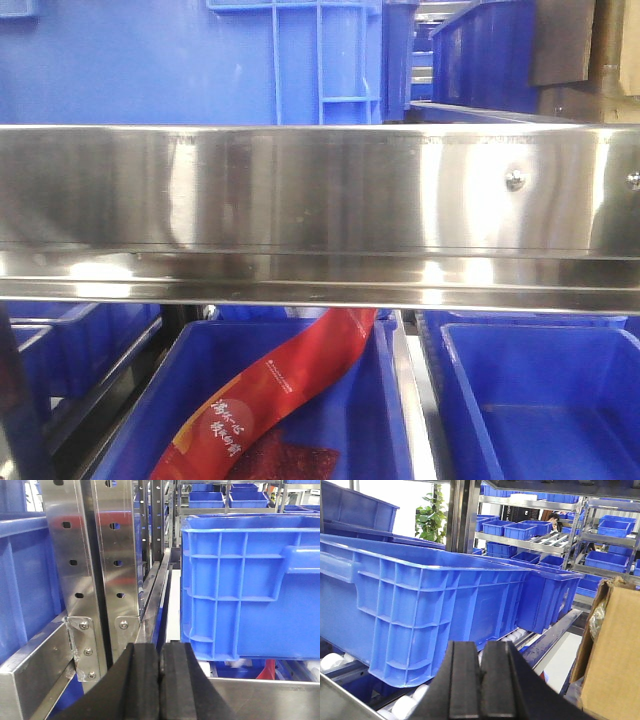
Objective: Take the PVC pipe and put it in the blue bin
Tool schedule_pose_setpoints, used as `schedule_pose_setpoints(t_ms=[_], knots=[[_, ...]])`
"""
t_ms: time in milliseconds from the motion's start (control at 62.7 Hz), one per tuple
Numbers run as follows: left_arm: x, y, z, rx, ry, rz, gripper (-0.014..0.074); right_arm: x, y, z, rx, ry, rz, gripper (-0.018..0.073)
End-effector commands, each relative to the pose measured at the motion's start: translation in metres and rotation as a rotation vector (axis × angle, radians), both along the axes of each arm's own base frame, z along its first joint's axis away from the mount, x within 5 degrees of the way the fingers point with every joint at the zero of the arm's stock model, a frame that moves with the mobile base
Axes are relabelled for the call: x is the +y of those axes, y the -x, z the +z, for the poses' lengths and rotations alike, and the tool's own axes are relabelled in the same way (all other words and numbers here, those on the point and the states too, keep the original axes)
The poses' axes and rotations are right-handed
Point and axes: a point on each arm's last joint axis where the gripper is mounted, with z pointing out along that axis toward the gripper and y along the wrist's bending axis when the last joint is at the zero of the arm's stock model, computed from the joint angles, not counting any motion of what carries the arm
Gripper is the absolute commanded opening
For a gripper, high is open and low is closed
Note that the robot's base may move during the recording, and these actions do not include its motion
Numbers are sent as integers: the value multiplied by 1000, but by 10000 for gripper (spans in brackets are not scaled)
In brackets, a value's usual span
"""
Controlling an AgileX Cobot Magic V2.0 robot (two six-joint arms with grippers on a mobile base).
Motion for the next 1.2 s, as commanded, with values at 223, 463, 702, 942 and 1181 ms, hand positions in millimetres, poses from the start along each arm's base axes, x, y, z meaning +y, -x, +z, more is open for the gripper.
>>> schedule_pose_setpoints(t_ms=[223, 463, 702, 942, 1181], knots=[[0, 1, 1, -16, 5, -3, -111, -2, 1, 1, -16, 2, -19, -168], [0, 0, 0, -12, -5, 1, -111, -2, 1, 1, -16, 2, -19, -168], [0, 0, 0, -12, -6, 2, -111, -2, 1, 1, -14, 2, -18, -168], [1, 0, -1, -7, -37, 13, -111, -2, 1, 1, -14, 2, -18, -168], [3, -12, -33, -91, -50, 18, -111, -2, 1, 1, -14, 2, -18, -168]])
